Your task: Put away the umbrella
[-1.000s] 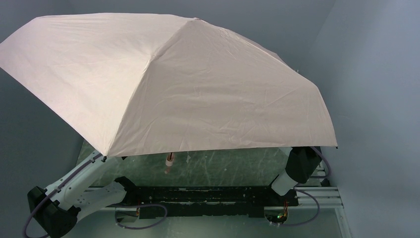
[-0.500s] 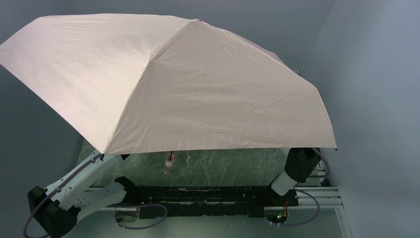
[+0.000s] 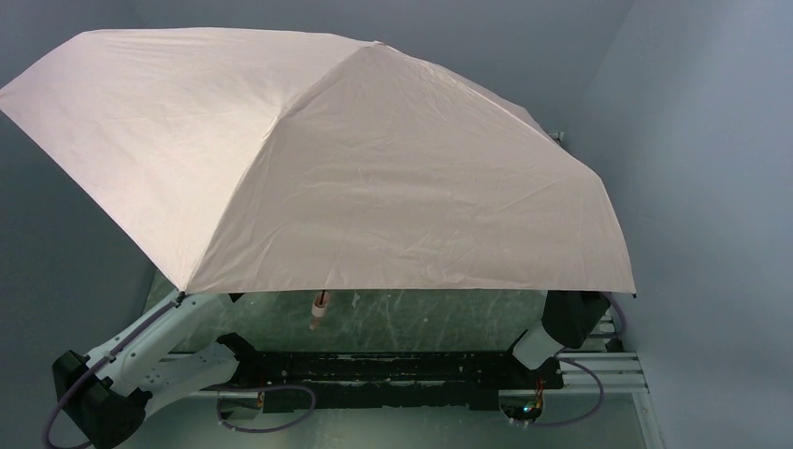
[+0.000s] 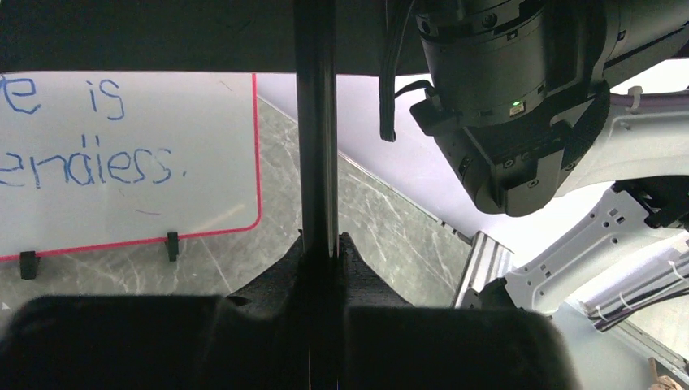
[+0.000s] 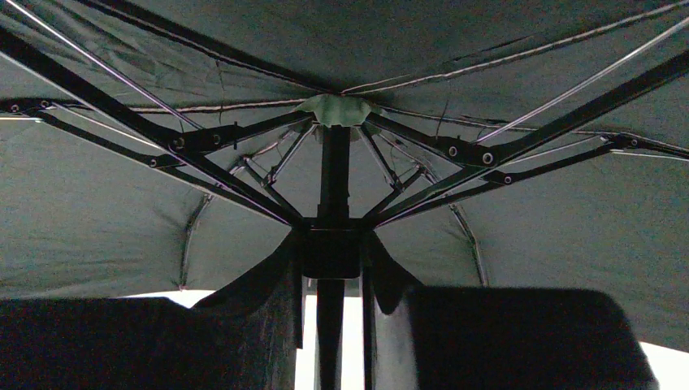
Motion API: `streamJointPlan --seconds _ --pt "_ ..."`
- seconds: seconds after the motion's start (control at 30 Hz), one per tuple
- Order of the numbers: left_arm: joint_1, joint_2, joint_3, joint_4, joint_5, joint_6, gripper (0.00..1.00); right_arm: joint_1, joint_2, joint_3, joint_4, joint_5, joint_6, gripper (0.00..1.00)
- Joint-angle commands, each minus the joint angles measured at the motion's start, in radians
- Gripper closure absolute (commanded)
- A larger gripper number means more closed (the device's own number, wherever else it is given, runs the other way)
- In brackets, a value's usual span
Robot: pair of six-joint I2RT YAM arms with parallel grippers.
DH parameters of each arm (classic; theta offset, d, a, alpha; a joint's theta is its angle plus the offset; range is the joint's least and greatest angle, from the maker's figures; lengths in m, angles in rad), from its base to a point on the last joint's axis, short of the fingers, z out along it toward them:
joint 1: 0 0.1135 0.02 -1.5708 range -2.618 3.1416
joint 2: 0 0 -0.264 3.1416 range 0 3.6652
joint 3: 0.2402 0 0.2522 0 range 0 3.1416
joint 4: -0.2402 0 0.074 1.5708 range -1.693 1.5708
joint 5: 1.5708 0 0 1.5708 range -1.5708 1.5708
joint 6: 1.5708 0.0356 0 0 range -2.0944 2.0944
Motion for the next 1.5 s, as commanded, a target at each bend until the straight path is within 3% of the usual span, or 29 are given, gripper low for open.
streamJointPlan --seconds 0.0,0.2,0.47,0.87,1.23,1.33,1.37,1.43,1.47 --pt "0.003 -0.016 0.01 0.084 0.024 0.028 0.95 0.013 -0.033 -0.074 0.013 -0.053 -0.005 1.0" --pt "0.003 -0.015 0.014 0.072 0.016 0.035 0.95 0.047 -0.031 -0.17 0.025 -0.047 0.012 1.0" --pt "0.003 -0.015 0.012 0.078 0.035 0.04 0.95 0.046 -0.069 -0.159 0.036 -0.001 -0.014 1.0" --pt "0.004 -0.01 0.01 0.09 0.068 0.046 0.95 0.039 -0.066 -0.045 0.043 0.016 -0.059 0.58" --pt "0.003 -0.007 0.014 0.084 0.079 0.053 0.95 0.037 -0.072 -0.04 0.027 0.036 -0.08 0.47" --pt "0.003 -0.007 0.014 0.085 0.08 0.052 0.95 0.037 -0.073 -0.037 0.017 0.039 -0.084 0.51" --pt "0.003 -0.007 0.014 0.085 0.081 0.053 0.95 0.037 -0.073 -0.036 0.017 0.038 -0.085 0.6" --pt "0.003 -0.006 0.012 0.085 0.08 0.052 0.95 0.036 -0.075 -0.034 0.012 0.036 -0.097 0.99" --pt "0.003 -0.006 0.012 0.085 0.079 0.052 0.95 0.035 -0.077 -0.034 0.001 0.031 -0.104 1.0"
